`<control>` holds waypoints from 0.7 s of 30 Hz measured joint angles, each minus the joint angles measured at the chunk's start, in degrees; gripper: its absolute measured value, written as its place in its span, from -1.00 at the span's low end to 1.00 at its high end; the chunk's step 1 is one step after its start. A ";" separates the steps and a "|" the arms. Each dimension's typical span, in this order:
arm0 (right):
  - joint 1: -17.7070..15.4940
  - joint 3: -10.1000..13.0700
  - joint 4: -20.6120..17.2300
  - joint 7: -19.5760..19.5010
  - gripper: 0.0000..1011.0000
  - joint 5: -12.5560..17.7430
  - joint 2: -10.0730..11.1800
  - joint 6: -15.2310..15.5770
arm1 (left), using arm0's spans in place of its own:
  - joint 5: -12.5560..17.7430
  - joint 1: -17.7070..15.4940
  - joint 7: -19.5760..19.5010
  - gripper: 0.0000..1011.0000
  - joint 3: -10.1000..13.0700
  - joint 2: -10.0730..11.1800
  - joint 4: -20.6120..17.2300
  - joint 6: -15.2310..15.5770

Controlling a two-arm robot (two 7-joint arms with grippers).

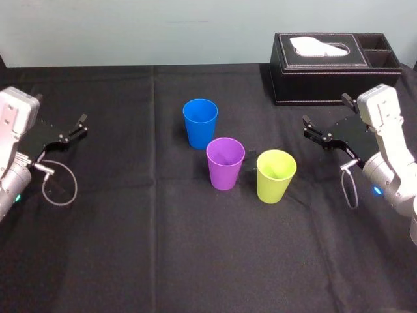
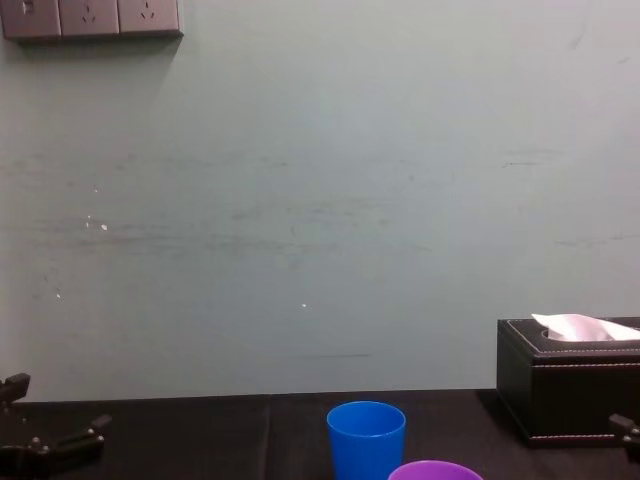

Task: Stack the three plastic cups sequentially using one hand.

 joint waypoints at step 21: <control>0.00 0.00 0.00 0.00 0.99 0.00 0.00 0.00 | 0.00 0.00 0.00 1.00 0.00 0.00 0.00 0.00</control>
